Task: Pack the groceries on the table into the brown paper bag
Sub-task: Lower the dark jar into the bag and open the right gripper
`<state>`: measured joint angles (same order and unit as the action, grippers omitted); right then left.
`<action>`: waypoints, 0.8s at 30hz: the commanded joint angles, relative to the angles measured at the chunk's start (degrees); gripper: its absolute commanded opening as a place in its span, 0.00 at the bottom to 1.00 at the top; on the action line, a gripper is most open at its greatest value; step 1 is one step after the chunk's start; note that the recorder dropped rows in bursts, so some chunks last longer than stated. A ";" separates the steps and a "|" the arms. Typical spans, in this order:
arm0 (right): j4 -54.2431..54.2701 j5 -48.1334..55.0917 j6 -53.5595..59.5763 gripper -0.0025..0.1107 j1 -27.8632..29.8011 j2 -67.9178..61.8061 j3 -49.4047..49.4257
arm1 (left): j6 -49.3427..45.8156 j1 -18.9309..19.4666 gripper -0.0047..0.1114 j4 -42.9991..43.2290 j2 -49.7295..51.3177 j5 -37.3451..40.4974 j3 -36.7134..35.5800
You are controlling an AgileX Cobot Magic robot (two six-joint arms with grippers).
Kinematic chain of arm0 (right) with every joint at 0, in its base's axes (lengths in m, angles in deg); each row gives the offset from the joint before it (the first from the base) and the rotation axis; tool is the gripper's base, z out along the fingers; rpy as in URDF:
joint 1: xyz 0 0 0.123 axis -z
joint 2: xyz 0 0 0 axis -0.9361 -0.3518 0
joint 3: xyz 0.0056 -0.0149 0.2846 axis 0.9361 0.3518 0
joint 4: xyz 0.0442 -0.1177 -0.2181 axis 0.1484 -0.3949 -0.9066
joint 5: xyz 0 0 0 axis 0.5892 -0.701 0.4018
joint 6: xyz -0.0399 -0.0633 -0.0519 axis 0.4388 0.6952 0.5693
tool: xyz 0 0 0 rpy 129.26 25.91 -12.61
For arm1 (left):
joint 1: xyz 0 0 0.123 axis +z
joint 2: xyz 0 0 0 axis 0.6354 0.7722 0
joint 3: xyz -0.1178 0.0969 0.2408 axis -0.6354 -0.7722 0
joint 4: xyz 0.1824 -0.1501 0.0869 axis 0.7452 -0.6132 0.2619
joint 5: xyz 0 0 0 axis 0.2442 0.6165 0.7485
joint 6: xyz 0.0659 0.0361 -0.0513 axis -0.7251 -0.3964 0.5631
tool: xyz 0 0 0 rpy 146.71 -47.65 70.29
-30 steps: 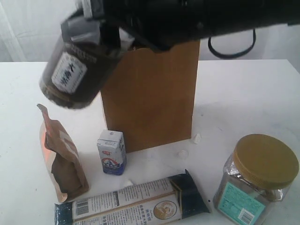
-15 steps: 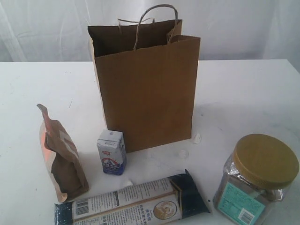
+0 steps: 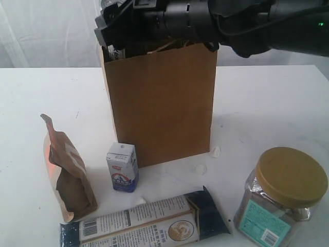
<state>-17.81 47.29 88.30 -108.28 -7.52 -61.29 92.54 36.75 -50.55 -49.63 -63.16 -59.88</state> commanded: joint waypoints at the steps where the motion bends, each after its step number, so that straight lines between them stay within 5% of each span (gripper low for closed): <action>1: -0.26 -3.40 0.71 0.10 0.25 0.84 0.14 | 0.05 -0.42 0.04 0.17 -0.22 1.79 -0.16; 6: -0.26 -2.05 0.71 0.14 0.25 0.84 0.14 | 0.05 -0.42 0.04 0.17 -0.22 1.79 -0.16; 14: -0.26 -1.18 0.71 0.43 0.25 0.72 0.14 | 0.05 -0.42 0.04 0.17 -0.22 1.79 -0.16; 24: -0.26 -0.55 0.01 0.43 0.25 0.72 0.14 | 0.05 -0.42 0.04 0.17 -0.22 1.79 -0.16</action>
<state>-18.13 48.16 88.20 -108.28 -7.63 -60.91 92.54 36.75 -50.55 -49.63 -63.16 -59.88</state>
